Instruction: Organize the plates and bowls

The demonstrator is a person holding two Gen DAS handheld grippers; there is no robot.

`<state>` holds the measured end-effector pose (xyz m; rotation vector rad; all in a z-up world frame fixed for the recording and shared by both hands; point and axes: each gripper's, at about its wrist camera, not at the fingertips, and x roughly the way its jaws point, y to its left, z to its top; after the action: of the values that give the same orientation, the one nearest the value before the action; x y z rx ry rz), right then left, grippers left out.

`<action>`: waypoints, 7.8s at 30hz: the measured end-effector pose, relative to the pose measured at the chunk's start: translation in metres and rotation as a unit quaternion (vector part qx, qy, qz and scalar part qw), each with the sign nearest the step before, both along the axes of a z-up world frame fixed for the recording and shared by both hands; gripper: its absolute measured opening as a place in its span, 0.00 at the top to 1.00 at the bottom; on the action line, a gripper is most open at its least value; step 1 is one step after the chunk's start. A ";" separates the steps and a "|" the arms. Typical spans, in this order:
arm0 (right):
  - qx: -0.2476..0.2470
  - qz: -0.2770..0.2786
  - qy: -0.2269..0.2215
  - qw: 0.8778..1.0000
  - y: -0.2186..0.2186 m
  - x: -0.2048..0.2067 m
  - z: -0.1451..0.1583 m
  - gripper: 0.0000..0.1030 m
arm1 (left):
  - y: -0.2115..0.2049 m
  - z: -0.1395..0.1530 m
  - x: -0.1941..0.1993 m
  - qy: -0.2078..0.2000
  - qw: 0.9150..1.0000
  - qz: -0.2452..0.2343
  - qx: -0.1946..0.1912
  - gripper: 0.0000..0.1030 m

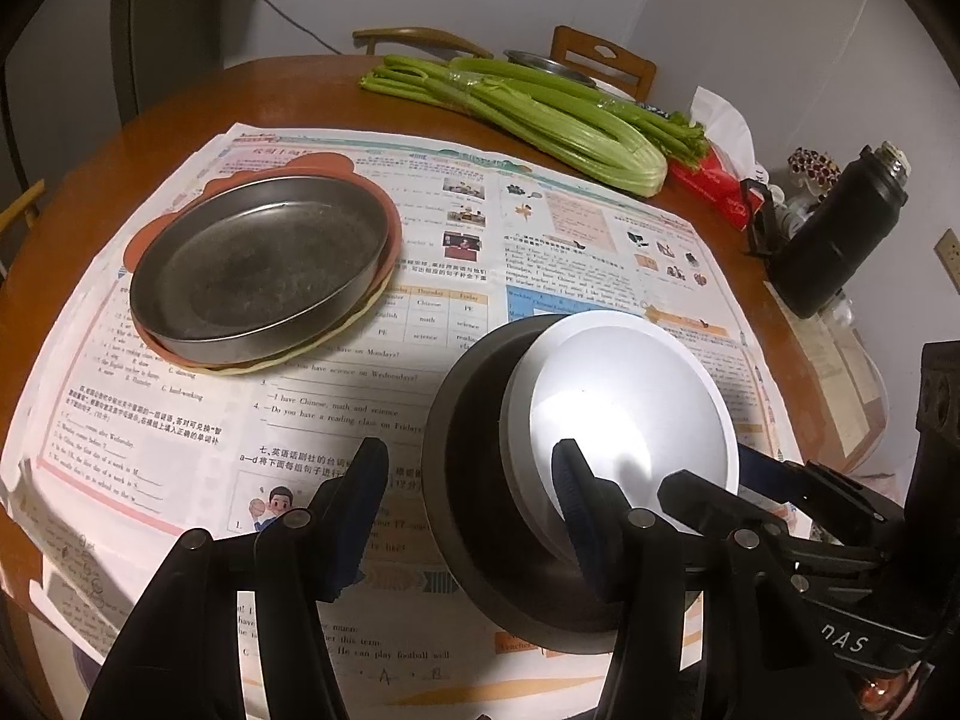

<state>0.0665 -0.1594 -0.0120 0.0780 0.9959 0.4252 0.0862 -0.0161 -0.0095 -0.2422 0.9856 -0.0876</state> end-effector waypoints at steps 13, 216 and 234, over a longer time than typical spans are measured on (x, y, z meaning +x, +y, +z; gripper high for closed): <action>0.022 0.014 0.019 0.999 0.006 0.006 -0.015 0.42 | 0.000 -0.011 0.006 0.009 1.000 -0.007 -0.020 0.40; -0.048 0.068 -0.108 0.991 0.114 -0.060 -0.002 0.39 | 0.083 -0.006 -0.081 -0.055 0.990 0.109 0.072 0.29; -0.049 0.065 -0.107 0.991 0.113 -0.058 -0.001 0.39 | 0.083 -0.008 -0.080 -0.051 0.990 0.110 0.075 0.29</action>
<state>0.0084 -0.0467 -0.0127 -0.1191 0.8103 0.4930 0.0060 0.0671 -0.0171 -0.2044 0.8543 0.1732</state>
